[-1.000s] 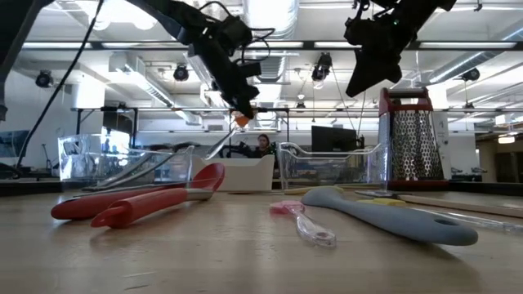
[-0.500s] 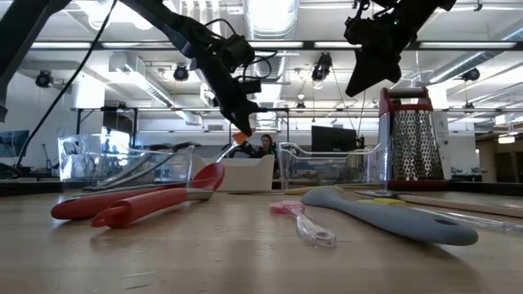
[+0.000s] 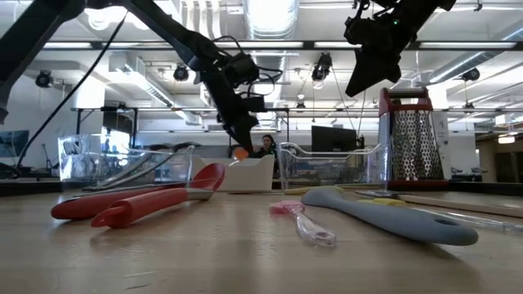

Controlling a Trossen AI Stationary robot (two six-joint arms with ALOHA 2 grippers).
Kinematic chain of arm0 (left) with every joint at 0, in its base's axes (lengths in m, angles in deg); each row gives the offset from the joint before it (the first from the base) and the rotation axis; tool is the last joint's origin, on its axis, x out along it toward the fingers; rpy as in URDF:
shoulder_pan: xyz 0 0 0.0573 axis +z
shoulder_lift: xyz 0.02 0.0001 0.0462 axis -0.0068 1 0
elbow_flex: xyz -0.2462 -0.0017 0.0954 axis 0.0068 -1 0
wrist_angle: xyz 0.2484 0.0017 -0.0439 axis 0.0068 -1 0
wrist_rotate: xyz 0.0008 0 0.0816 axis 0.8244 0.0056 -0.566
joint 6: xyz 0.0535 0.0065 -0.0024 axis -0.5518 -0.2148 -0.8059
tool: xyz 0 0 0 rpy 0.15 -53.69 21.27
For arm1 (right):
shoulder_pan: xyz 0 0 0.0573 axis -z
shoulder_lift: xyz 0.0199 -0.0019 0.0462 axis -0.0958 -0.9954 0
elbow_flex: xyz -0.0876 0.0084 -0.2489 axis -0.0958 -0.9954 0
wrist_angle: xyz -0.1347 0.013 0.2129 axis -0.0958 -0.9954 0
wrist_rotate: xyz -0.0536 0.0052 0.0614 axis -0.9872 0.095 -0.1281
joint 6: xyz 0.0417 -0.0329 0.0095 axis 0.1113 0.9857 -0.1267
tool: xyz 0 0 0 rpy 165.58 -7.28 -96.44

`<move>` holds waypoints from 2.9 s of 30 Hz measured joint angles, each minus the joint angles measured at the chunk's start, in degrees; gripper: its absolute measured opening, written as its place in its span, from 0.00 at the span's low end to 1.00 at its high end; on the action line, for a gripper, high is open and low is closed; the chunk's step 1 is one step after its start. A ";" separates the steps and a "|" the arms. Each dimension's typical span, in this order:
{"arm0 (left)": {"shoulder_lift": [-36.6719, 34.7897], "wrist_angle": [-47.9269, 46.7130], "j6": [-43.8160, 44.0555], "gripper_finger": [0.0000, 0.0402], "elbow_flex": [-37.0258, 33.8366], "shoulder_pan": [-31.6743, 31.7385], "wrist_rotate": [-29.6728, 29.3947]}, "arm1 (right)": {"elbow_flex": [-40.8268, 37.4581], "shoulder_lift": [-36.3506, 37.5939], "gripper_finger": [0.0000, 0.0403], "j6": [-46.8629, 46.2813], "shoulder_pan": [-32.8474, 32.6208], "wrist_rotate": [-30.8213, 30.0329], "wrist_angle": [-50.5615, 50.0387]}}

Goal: Pick & Place Kitchen Items
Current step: Put the orange spatula into the white bin, then put the yellow table knife into the right transparent bin

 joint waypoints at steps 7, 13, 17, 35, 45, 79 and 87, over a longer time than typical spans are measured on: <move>6.39 -4.63 -1.59 0.05 6.41 0.19 0.52 | 0.00 0.00 0.11 0.02 0.00 0.00 -0.03; 11.45 -7.96 -1.63 0.05 11.29 0.35 1.24 | 0.00 0.00 0.11 1.10 0.00 0.00 -0.07; 13.69 -9.08 -1.63 0.05 12.88 0.38 2.11 | 0.00 0.00 0.11 2.20 0.00 0.00 -0.09; 16.42 -9.62 -1.44 0.17 14.30 0.89 4.12 | -0.11 0.00 0.11 3.06 0.00 -0.02 -0.02; 16.45 -11.03 -1.50 0.47 14.73 0.85 3.41 | -0.11 0.00 0.11 3.04 0.00 -0.02 -0.02; -20.13 -14.58 8.10 0.47 2.77 -8.77 5.91 | -0.13 -0.73 0.13 6.48 0.00 0.50 -0.49; -38.35 -2.88 12.76 0.47 -14.75 -15.71 5.95 | -0.09 -6.87 0.30 10.91 0.06 0.52 -0.50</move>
